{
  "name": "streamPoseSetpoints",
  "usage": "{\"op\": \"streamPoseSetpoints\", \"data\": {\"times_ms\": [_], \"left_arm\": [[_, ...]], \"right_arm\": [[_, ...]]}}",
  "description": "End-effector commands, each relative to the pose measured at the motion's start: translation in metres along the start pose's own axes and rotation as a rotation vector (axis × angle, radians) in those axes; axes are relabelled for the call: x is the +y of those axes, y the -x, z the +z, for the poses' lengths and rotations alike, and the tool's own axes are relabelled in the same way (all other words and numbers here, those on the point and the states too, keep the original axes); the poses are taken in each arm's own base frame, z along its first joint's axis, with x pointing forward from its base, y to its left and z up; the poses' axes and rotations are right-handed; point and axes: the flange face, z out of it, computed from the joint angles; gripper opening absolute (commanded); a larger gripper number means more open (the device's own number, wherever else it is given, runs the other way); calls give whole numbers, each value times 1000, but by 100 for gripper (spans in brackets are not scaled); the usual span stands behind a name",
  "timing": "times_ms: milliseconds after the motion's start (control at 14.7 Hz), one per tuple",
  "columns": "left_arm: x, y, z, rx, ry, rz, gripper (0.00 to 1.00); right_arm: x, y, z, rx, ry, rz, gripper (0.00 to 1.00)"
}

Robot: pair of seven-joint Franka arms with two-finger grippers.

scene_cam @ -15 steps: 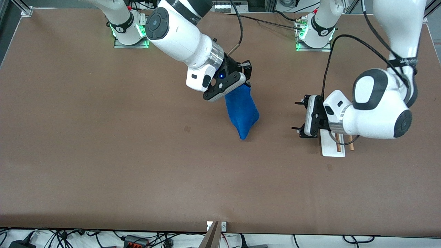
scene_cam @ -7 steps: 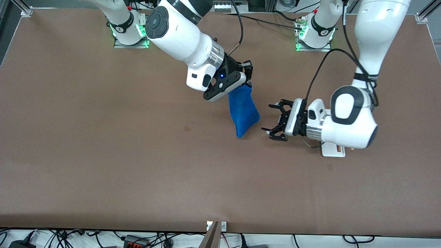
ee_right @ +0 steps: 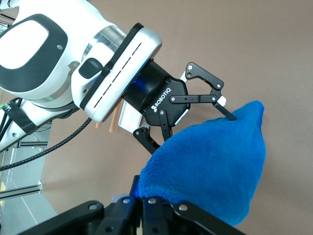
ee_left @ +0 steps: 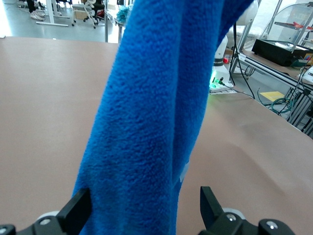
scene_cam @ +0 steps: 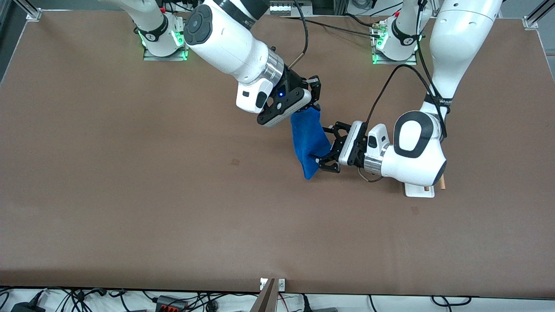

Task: Pass towel and hang on rack
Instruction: 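Close the left gripper on the towel's hanging end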

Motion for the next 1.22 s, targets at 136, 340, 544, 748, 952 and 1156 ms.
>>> {"op": "streamPoseSetpoints", "data": {"times_ms": [136,340,544,748,952,1156], "left_arm": [[6,-8,-17,48,16,28,51],[6,-11,-22,47,8,28,17],[9,-32,-33,29,-19,61,1],[10,-41,-40,16,-38,69,1],[10,-43,-37,7,-37,60,1],[12,-42,-47,-1,-47,40,1]], "right_arm": [[-6,0,3,1,-26,14,0],[-7,-1,2,5,-28,1,0],[-9,1,3,2,-29,-4,0],[-9,1,4,1,-27,-5,0],[-9,1,4,1,-27,-8,0],[-8,1,3,2,-28,13,100]]}}
